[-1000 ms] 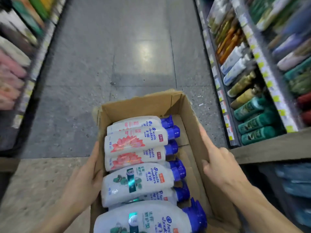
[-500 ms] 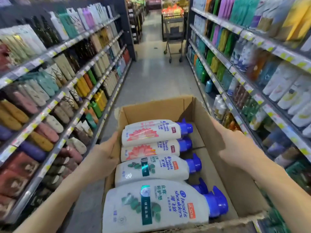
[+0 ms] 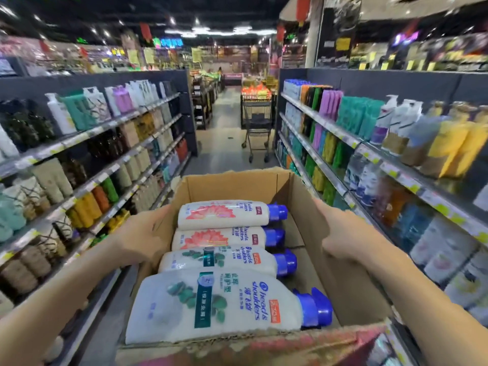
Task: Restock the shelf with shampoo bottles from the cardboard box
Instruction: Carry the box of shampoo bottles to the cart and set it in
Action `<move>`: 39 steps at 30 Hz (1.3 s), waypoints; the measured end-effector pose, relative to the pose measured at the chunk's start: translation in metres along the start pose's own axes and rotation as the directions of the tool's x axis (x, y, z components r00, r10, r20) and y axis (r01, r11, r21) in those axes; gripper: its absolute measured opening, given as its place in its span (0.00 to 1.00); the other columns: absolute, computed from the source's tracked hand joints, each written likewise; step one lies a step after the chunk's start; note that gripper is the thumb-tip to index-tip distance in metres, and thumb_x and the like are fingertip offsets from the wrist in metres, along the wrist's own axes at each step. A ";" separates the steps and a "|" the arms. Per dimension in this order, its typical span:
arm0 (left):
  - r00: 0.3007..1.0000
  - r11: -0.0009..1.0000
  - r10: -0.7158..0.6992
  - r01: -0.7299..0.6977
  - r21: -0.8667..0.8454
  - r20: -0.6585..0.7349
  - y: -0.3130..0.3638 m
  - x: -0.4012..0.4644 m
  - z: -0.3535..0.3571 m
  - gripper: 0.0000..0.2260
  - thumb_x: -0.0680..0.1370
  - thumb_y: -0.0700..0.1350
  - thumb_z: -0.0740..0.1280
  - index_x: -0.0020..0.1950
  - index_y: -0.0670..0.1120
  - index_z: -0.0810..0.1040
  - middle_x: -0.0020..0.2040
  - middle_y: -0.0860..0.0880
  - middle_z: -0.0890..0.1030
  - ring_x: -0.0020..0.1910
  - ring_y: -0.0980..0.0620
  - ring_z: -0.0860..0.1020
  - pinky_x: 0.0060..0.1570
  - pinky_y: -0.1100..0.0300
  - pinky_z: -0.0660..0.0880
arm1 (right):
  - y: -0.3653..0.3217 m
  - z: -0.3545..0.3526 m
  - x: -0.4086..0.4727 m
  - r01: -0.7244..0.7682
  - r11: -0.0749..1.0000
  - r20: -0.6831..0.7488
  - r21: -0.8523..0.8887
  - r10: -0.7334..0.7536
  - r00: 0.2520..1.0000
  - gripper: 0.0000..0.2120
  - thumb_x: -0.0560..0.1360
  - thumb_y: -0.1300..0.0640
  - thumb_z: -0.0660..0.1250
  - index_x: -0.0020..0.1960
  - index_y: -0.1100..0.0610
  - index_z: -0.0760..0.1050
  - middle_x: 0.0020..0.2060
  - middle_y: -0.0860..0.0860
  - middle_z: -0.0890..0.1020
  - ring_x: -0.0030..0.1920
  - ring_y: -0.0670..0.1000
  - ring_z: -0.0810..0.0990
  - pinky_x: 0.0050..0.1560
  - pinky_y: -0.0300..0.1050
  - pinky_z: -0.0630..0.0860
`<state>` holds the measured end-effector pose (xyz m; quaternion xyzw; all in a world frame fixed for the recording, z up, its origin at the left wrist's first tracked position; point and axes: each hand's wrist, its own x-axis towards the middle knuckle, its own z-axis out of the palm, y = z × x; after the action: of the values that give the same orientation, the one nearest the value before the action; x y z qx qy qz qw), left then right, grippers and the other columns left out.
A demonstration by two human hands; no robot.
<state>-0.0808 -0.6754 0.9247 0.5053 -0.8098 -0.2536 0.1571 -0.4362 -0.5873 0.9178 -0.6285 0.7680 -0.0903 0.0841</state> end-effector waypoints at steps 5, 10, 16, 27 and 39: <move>1.000 0.990 -0.013 0.010 -0.138 -0.020 -0.019 0.152 -0.015 0.23 0.60 0.47 0.71 0.49 0.69 0.74 0.46 0.68 0.82 0.49 0.62 0.81 0.51 0.54 0.79 | 0.008 -0.017 0.143 -0.023 1.000 -0.009 0.003 0.023 1.000 0.46 0.69 0.65 0.61 0.78 0.43 0.42 0.59 0.56 0.79 0.49 0.56 0.81 0.44 0.49 0.81; 0.999 0.999 0.024 -0.025 -0.037 -0.026 -0.034 0.305 -0.032 0.31 0.69 0.40 0.72 0.71 0.51 0.69 0.58 0.60 0.76 0.55 0.56 0.77 0.54 0.62 0.72 | 0.020 -0.033 0.277 -0.037 0.998 -0.033 0.048 0.039 0.999 0.48 0.67 0.65 0.60 0.77 0.36 0.41 0.55 0.54 0.81 0.42 0.54 0.79 0.31 0.40 0.72; 0.997 0.997 0.078 -0.078 0.009 -0.026 -0.041 0.484 -0.040 0.29 0.69 0.44 0.69 0.69 0.56 0.70 0.61 0.56 0.80 0.59 0.52 0.78 0.62 0.52 0.74 | 0.047 -0.042 0.435 -0.077 0.995 -0.069 0.069 0.082 0.994 0.45 0.69 0.63 0.60 0.77 0.38 0.42 0.49 0.57 0.78 0.36 0.54 0.76 0.28 0.40 0.66; 0.998 1.000 0.003 -0.003 0.004 -0.061 -0.026 0.827 -0.046 0.32 0.69 0.35 0.67 0.40 0.78 0.72 0.35 0.79 0.77 0.38 0.71 0.78 0.33 0.73 0.73 | 0.140 -0.075 0.767 -0.092 0.994 -0.113 0.057 0.098 0.989 0.41 0.70 0.64 0.59 0.78 0.46 0.48 0.49 0.59 0.77 0.40 0.55 0.76 0.32 0.43 0.68; 0.995 0.997 0.079 -0.080 -0.016 -0.067 -0.056 1.197 -0.043 0.31 0.65 0.44 0.68 0.66 0.63 0.71 0.49 0.66 0.78 0.48 0.59 0.79 0.44 0.60 0.75 | 0.214 -0.090 1.134 -0.085 0.995 -0.132 0.043 0.090 0.987 0.46 0.67 0.63 0.58 0.76 0.34 0.42 0.51 0.57 0.75 0.39 0.54 0.73 0.31 0.42 0.65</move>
<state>-0.5446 -1.7817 0.9261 0.4792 -0.8213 -0.2376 0.1985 -0.8838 -1.6551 0.9348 -0.5851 0.7968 -0.1429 0.0481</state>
